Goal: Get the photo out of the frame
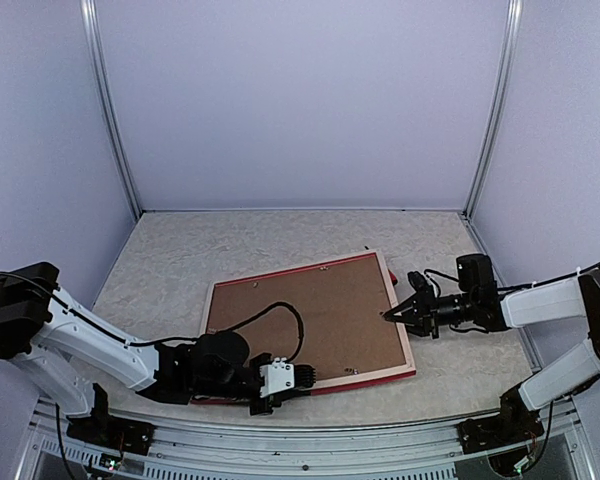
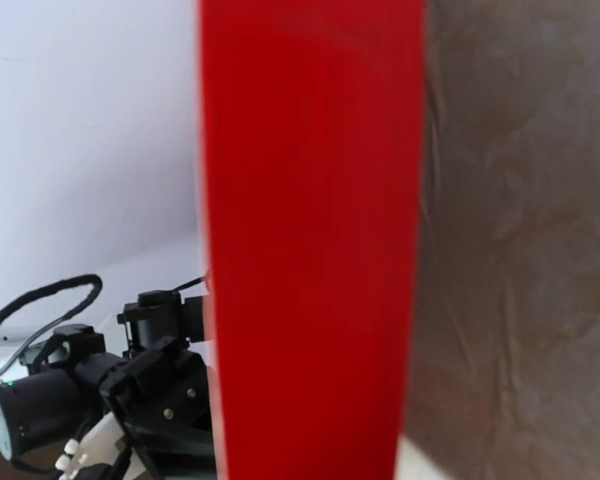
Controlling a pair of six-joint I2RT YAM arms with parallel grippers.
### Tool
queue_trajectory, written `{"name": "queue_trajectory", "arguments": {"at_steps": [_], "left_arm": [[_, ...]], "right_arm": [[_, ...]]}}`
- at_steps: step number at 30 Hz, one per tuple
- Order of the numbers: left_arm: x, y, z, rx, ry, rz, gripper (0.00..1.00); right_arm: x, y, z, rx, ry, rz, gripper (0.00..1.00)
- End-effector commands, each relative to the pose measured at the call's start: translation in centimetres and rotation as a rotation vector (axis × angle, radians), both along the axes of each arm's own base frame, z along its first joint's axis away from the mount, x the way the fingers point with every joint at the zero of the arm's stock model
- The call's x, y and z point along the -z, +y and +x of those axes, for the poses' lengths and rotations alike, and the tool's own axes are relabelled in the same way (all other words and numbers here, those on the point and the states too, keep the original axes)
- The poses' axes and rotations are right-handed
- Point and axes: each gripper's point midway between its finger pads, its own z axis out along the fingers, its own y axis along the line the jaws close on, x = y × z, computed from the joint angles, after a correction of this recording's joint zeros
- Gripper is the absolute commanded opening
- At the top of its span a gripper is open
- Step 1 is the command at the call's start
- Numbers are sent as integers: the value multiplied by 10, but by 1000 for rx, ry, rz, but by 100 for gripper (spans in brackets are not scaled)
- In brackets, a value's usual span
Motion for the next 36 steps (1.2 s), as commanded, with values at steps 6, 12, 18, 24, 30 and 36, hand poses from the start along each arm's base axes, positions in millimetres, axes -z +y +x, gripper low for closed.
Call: {"name": "queue_trajectory", "arguments": {"at_steps": [6, 12, 18, 24, 30, 36], "left_arm": [[-62, -21, 8, 10, -110, -199, 20], [-79, -16, 19, -65, -113, -234, 63], [-99, -5, 33, -152, -108, -273, 87], [-119, 17, 51, -243, -74, -343, 88], [-133, 54, 90, -425, -19, -428, 89], [-134, 93, 130, -626, 99, -521, 99]], "right_arm": [[-43, 1, 15, -17, -165, -19, 0], [-86, -6, 43, 60, -321, -122, 0], [-127, -13, 76, 141, -458, -228, 0], [-173, -20, 112, 196, -614, -332, 0], [-228, -21, 139, 227, -806, -395, 0], [-248, 3, 143, 190, -984, -543, 0]]}}
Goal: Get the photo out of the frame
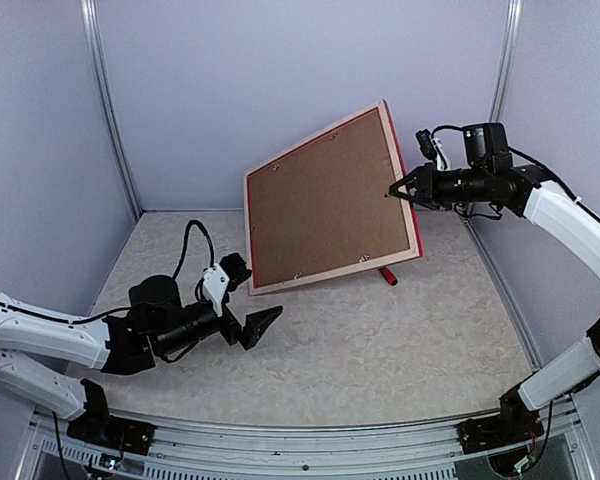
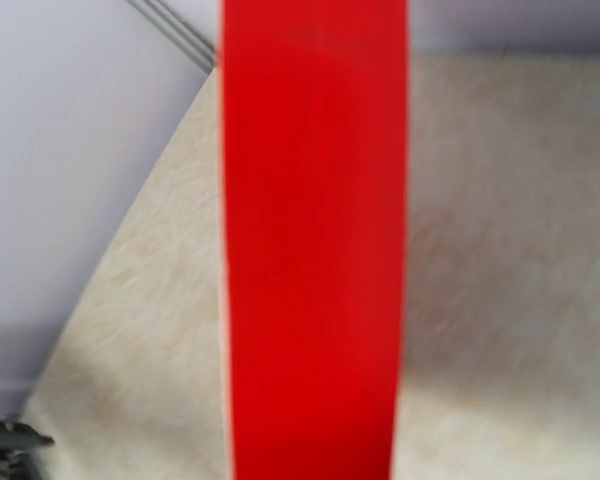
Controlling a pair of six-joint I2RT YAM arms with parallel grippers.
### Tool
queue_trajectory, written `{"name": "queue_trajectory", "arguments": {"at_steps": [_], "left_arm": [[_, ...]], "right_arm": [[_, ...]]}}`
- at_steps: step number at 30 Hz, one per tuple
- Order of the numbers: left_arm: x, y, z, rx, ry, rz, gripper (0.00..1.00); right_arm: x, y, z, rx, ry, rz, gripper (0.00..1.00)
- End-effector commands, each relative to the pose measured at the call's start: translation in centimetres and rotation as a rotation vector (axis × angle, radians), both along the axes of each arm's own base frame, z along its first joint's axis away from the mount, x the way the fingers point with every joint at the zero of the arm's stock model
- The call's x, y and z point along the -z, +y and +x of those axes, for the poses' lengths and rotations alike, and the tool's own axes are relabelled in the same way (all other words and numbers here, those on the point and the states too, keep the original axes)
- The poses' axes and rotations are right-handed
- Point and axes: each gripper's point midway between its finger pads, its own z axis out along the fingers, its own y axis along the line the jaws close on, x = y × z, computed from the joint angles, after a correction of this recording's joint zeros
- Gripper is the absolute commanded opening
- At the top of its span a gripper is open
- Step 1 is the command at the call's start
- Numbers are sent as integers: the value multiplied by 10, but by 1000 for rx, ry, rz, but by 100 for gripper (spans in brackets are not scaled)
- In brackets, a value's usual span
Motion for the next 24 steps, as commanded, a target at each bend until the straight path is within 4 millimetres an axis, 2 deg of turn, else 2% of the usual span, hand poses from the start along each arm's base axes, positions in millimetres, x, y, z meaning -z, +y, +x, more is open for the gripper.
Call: {"name": "queue_trajectory", "arguments": {"at_steps": [1, 6, 9, 12, 18, 21, 24], "left_arm": [[-4, 33, 28, -151, 124, -147, 99], [-4, 78, 64, -423, 204, -212, 99], [4, 102, 77, -546, 264, -236, 99], [3, 112, 83, -542, 336, -285, 99], [2, 149, 98, -613, 492, -403, 97], [7, 170, 103, -656, 573, -452, 94], [12, 191, 102, -709, 648, -508, 91]], "right_arm": [[-35, 13, 16, 29, -307, -228, 0], [-40, 32, 16, 90, -415, -401, 0], [-50, 46, 14, 122, -509, -516, 0], [-56, 64, 7, 133, -613, -647, 0], [-62, 99, -14, 152, -806, -854, 0], [-55, 118, -28, 120, -896, -929, 0], [-37, 135, -42, 61, -945, -992, 0]]}}
